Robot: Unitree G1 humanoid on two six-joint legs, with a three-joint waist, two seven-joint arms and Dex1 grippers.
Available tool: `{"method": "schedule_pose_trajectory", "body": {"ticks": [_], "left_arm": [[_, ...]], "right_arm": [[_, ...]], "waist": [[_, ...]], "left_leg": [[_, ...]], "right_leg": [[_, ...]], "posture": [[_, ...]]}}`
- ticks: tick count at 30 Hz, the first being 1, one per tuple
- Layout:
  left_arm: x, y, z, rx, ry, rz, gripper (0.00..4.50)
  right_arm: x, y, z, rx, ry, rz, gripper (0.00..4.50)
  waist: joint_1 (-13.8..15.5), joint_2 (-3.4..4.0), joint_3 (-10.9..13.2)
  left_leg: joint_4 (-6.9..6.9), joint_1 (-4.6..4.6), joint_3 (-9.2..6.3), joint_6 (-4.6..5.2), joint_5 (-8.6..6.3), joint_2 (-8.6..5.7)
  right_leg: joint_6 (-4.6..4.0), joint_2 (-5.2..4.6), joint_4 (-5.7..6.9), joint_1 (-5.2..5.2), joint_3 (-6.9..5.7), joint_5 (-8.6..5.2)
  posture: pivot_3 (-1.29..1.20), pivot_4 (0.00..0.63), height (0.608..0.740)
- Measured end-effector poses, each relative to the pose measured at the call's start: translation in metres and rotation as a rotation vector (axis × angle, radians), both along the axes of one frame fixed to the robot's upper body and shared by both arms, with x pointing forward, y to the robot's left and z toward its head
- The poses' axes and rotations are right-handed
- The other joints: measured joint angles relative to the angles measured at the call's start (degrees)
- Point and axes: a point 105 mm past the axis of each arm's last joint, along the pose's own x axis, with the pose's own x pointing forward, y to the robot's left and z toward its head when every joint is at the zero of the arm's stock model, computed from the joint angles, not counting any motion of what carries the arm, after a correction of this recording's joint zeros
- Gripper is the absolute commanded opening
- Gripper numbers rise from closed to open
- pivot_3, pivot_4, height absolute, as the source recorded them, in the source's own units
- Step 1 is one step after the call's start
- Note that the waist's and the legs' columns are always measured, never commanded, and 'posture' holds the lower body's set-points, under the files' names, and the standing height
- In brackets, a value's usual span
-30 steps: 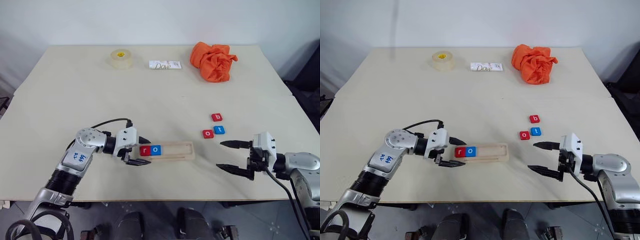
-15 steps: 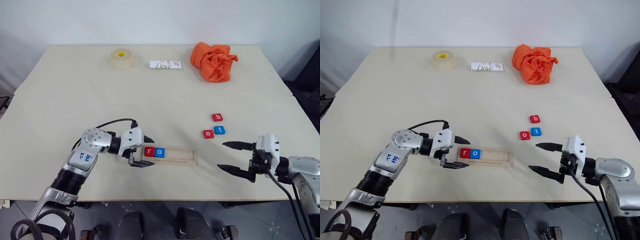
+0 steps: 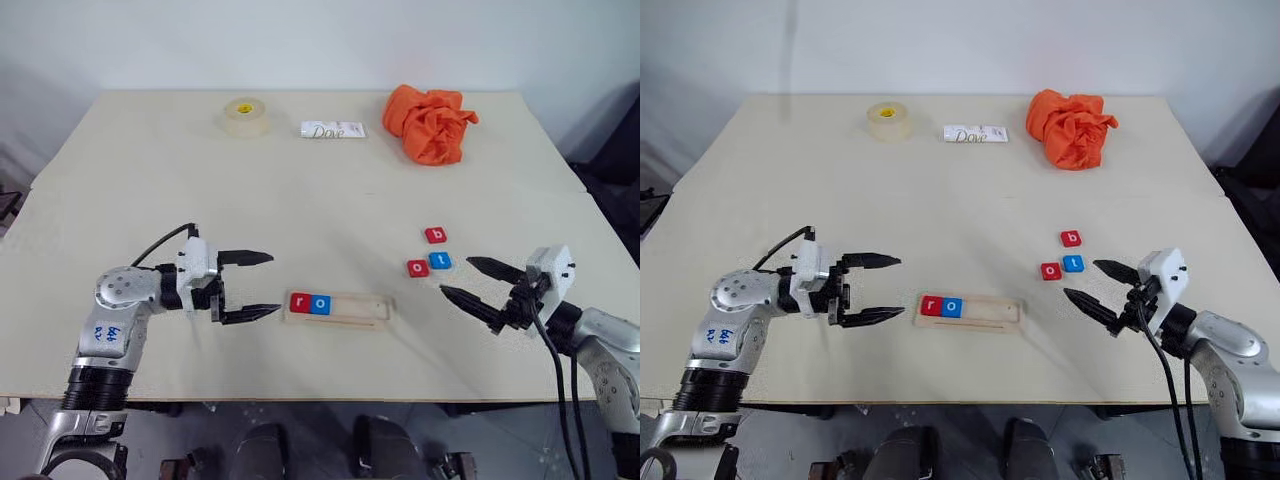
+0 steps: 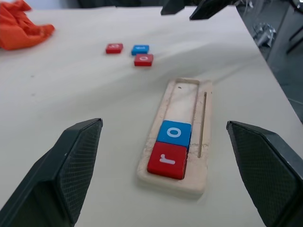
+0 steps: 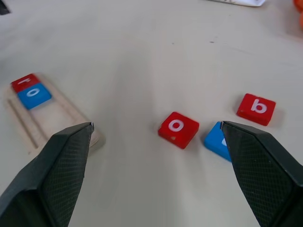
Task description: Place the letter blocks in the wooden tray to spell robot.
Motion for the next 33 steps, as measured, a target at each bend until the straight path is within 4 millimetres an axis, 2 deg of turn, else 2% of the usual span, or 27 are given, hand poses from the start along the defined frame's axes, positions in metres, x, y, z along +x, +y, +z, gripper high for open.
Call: {"method": "schedule_pose_trajectory", "body": {"ticks": [5, 12, 16, 23, 33], "left_arm": [[-0.006, 0.008, -0.020, -0.036, 0.016, -0.013, 4.45], [-0.015, 0.017, -0.033, -0.055, 0.052, -0.078, 4.45], [-0.017, 0.028, -0.036, -0.100, 0.071, -0.090, 4.45], [-0.009, 0.029, -0.029, -0.121, 0.057, -0.081, 4.45], [-0.008, 0.027, -0.026, -0.130, 0.068, -0.088, 4.45]], "right_arm": [[0.007, -0.008, -0.003, -0.017, 0.037, -0.147, 4.50], [-0.017, -0.005, -0.022, -0.101, 0.177, -0.172, 4.50], [-0.023, -0.004, -0.009, -0.092, 0.148, -0.212, 4.50], [-0.015, -0.016, 0.010, -0.035, 0.083, -0.316, 4.50], [-0.016, -0.016, 0.009, -0.029, 0.093, -0.315, 4.50]], "waist": [[0.02, 0.00, 0.00], [-0.07, -0.01, 0.00], [-0.12, -0.02, -0.01], [-0.05, -0.05, -0.02], [-0.14, -0.05, -0.02]], "left_leg": [[-0.03, -0.05, 0.00, 0.05, -0.03, 0.00], [0.03, -0.08, 0.01, 0.17, -0.13, 0.00], [0.02, -0.06, 0.00, 0.14, -0.14, 0.08], [0.00, -0.09, -0.01, 0.14, -0.17, 0.07], [-0.02, -0.09, 0.01, 0.15, -0.19, 0.08]], "right_leg": [[0.00, 0.00, -0.04, -0.03, -0.01, 0.00], [0.02, 0.00, -0.08, -0.02, 0.00, 0.01], [0.01, 0.07, -0.07, -0.02, -0.01, 0.01], [0.01, 0.09, -0.12, -0.02, 0.00, 0.01], [0.01, 0.11, -0.14, -0.03, 0.01, 0.01]], "posture": [[0.00, 0.150, 0.740], [0.00, 0.150, 0.740], [0.00, 0.150, 0.740], [0.00, 0.150, 0.740], [0.00, 0.150, 0.740]]}}
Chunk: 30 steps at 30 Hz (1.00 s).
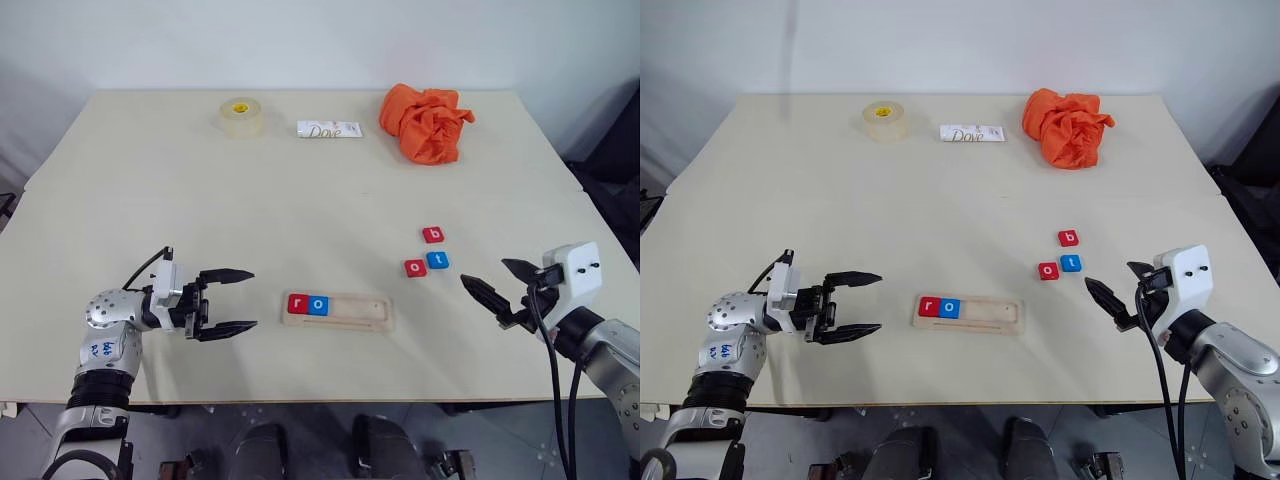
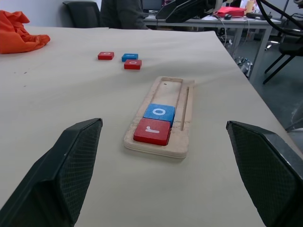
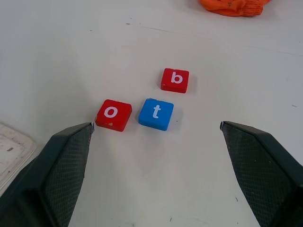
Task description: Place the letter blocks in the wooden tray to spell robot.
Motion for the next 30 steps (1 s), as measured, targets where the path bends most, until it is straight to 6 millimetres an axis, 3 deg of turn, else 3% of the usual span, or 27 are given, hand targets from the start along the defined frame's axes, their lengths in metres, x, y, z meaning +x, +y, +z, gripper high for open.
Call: {"method": "schedule_pose_trajectory", "body": {"ticks": [8, 12, 20, 30], "left_arm": [[-0.002, -0.002, 0.002, -0.002, 0.001, -0.012, 4.45], [-0.004, -0.005, 0.003, -0.009, 0.004, -0.023, 4.45], [-0.014, -0.007, 0.001, -0.014, 0.012, -0.038, 4.45], [-0.026, -0.005, -0.001, -0.017, 0.015, -0.006, 4.45]], "right_arm": [[0.005, 0.005, 0.002, 0.014, -0.004, 0.006, 4.50], [0.028, 0.022, 0.000, 0.061, 0.004, 0.029, 4.50], [0.092, 0.034, -0.012, 0.066, 0.046, -0.022, 4.50], [0.133, 0.032, -0.031, 0.031, 0.056, -0.111, 4.50]], "waist": [[-0.08, 0.00, 0.00], [-0.34, 0.00, 0.00], [-0.44, 0.00, 0.00], [-1.34, 0.00, 0.00]], "left_leg": [[0.00, 0.00, 0.00, 0.00, 0.00, 0.00], [0.01, 0.02, 0.02, -0.01, 0.00, 0.08], [-0.02, -0.03, 0.14, -0.02, 0.00, 0.10], [-0.04, -0.11, 0.23, -0.01, -0.02, 0.12]], "right_leg": [[0.00, 0.00, 0.00, 0.00, 0.01, 0.00], [0.00, 0.06, 0.02, -0.02, 0.02, 0.00], [-0.02, 0.12, 0.03, -0.12, 0.12, -0.01], [-0.01, 0.12, 0.09, -0.17, 0.16, 0.00]], "posture": [[0.00, 0.150, 0.740], [0.00, 0.150, 0.740], [0.00, 0.150, 0.740], [0.00, 0.150, 0.740]]}}
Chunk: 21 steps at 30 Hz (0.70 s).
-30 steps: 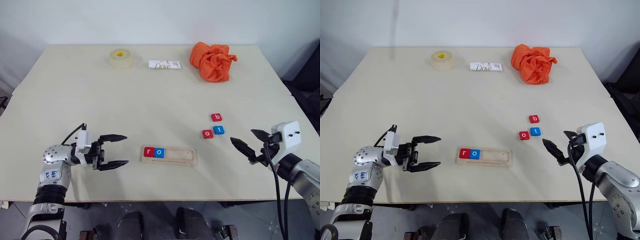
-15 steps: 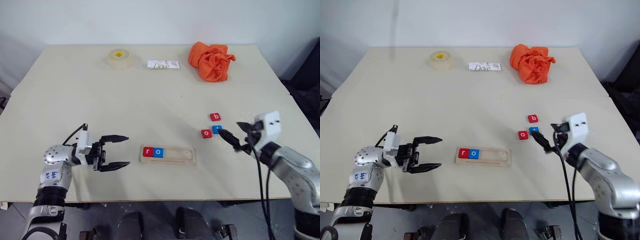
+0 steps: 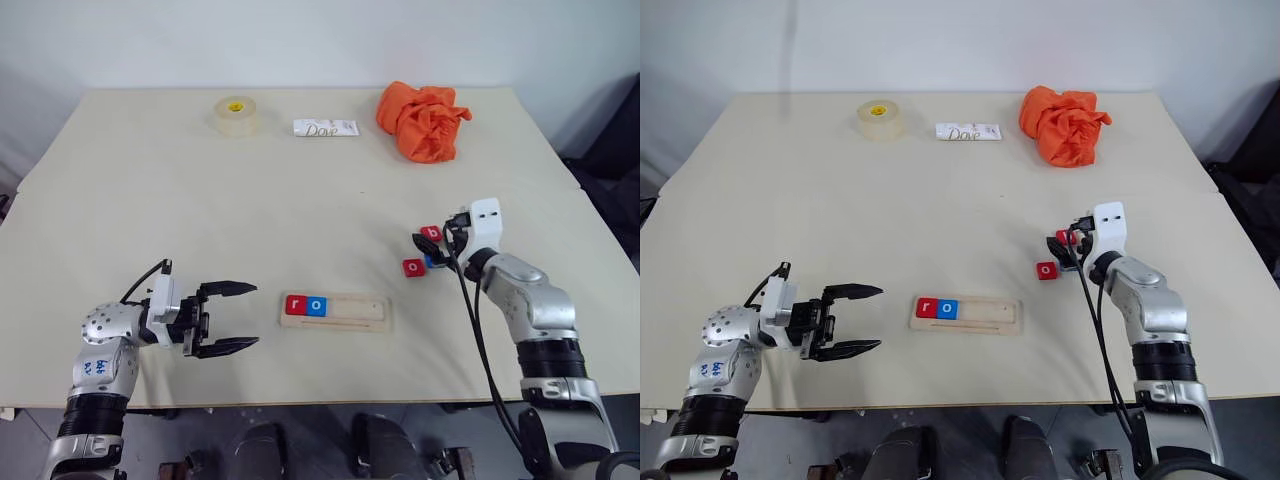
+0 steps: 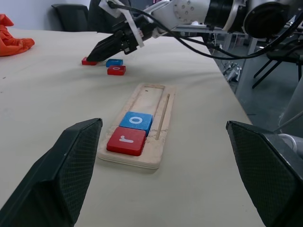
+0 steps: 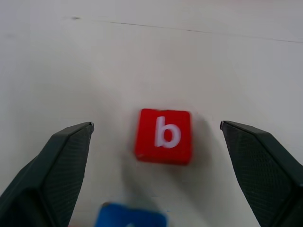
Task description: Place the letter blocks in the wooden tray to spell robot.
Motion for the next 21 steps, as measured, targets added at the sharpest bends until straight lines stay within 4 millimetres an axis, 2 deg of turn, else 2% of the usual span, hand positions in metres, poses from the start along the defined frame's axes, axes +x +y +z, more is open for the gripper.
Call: {"method": "schedule_pose_trajectory", "body": {"ticks": [6, 9, 16, 21], "left_arm": [[-0.003, -0.001, 0.001, -0.002, -0.002, 0.010, 4.45], [-0.004, -0.001, 0.001, -0.004, -0.006, 0.015, 4.50], [-0.001, 0.000, 0.005, -0.006, -0.019, 0.017, 4.50], [0.002, 0.001, 0.005, -0.010, -0.013, 0.020, 4.50]], "right_arm": [[0.003, 0.003, -0.006, -0.005, 0.002, -0.004, 4.50], [0.004, 0.005, -0.007, -0.005, 0.000, -0.005, 3.84], [0.007, 0.014, -0.008, 0.009, -0.012, 0.004, 1.47], [0.007, 0.015, -0.007, 0.001, -0.022, -0.002, 1.46]], "waist": [[-0.26, 0.00, 0.00], [-0.31, 0.00, 0.00], [-0.36, 0.00, 0.00], [-0.33, 0.00, 0.00]], "left_leg": [[0.01, 0.03, 0.06, -0.02, -0.01, 0.04], [0.01, 0.08, 0.09, -0.03, -0.02, 0.08], [0.02, 0.19, 0.23, -0.15, -0.06, 0.38], [0.01, 0.19, 0.28, -0.16, -0.06, 0.40]], "right_leg": [[0.00, 0.02, -0.02, -0.01, 0.03, 0.00], [0.00, 0.05, -0.04, -0.01, 0.07, 0.00], [-0.02, 0.35, -0.06, -0.02, 0.17, -0.01], [-0.03, 0.36, -0.05, -0.06, 0.20, -0.01]], "posture": [[0.00, 0.150, 0.740], [0.00, 0.150, 0.740], [0.00, 0.150, 0.740], [0.00, 0.150, 0.740]]}}
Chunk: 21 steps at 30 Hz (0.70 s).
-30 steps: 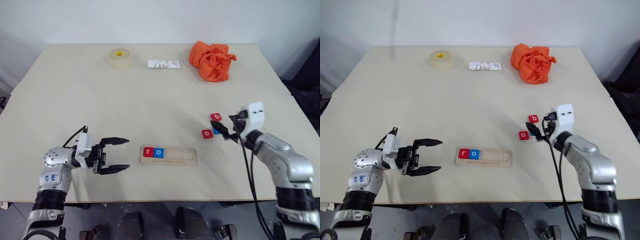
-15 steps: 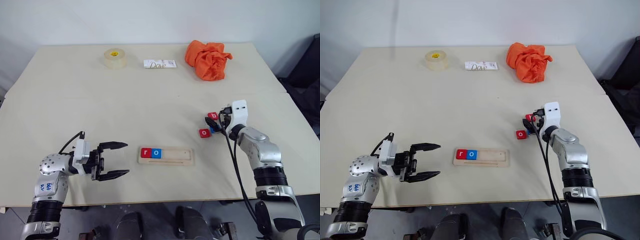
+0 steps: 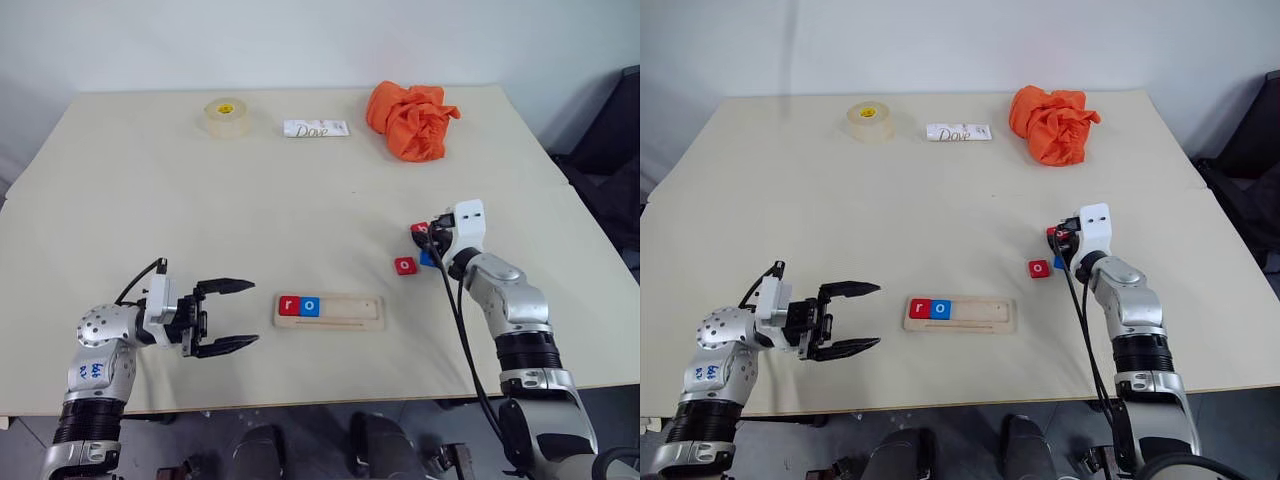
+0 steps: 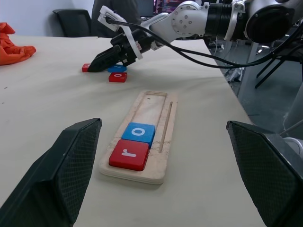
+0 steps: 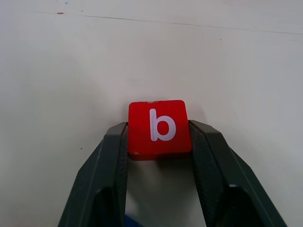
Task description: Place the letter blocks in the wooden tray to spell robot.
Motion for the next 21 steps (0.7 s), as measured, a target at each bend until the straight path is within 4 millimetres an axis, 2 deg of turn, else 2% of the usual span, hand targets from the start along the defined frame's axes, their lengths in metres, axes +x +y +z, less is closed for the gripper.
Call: {"method": "schedule_pose_trajectory", "body": {"ticks": [4, 8, 14, 18, 21], "left_arm": [[0.000, 0.000, -0.001, 0.000, 0.005, -0.013, 4.50], [0.000, 0.000, 0.000, 0.000, 0.002, -0.031, 4.50], [0.003, 0.006, 0.001, -0.015, 0.006, -0.021, 4.50], [0.005, 0.011, 0.001, -0.012, -0.009, -0.003, 4.50], [0.006, 0.017, -0.002, -0.001, -0.012, 0.020, 4.50]], "right_arm": [[-0.012, 0.003, 0.015, -0.013, -0.058, 0.010, 1.46], [-0.044, 0.012, 0.032, -0.026, -0.103, 0.045, 1.46], [-0.099, 0.012, 0.019, -0.042, -0.001, 0.032, 1.46], [-0.123, 0.012, 0.015, -0.030, 0.038, -0.009, 1.46], [-0.140, 0.016, 0.000, 0.001, 0.115, -0.034, 1.46]], "waist": [[0.12, 0.01, 0.00], [0.27, 0.01, -0.01], [0.42, 0.00, -0.01], [0.20, -0.05, -0.04], [0.19, -0.06, -0.05]], "left_leg": [[-0.03, -0.21, 0.03, -0.01, -0.01, 0.01], [0.05, -0.75, 0.03, -0.03, -0.01, 0.01], [0.13, -0.78, 0.02, 0.01, -0.03, -0.01], [0.10, -0.71, -0.02, 0.00, -0.03, 0.05], [0.10, -0.69, -0.03, -0.02, -0.02, 0.10]], "right_leg": [[0.00, 0.01, 0.12, -0.20, 0.02, 0.00], [-0.01, 0.02, 0.25, -0.73, 0.03, 0.00], [-0.02, 0.01, 0.03, -0.71, 0.04, 0.01], [-0.07, 0.07, 0.06, -0.71, 0.04, 0.02], [-0.13, 0.13, 0.10, -0.72, 0.03, 0.02]], "posture": [[0.00, 0.150, 0.740], [0.00, 0.150, 0.740], [0.00, 0.150, 0.740], [0.00, 0.150, 0.740], [0.00, 0.150, 0.740]]}}
